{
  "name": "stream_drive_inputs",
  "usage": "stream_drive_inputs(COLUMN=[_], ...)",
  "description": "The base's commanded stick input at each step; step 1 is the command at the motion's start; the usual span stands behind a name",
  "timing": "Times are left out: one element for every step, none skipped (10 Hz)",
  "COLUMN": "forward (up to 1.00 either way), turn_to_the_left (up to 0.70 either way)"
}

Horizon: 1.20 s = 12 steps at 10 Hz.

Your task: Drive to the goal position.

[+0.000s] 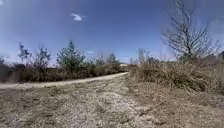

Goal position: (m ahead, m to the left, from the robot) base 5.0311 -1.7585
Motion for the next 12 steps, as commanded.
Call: stream_drive_inputs(forward=[0.7,0.7,0.7,0.7,0.7,0.7,0.7,0.7,0.7,0.7,0.7,0.7], turn_to_the_left=[0.0,0.0,0.0,0.0,0.0,0.0,0.0,0.0,0.0,0.0,0.0,0.0])
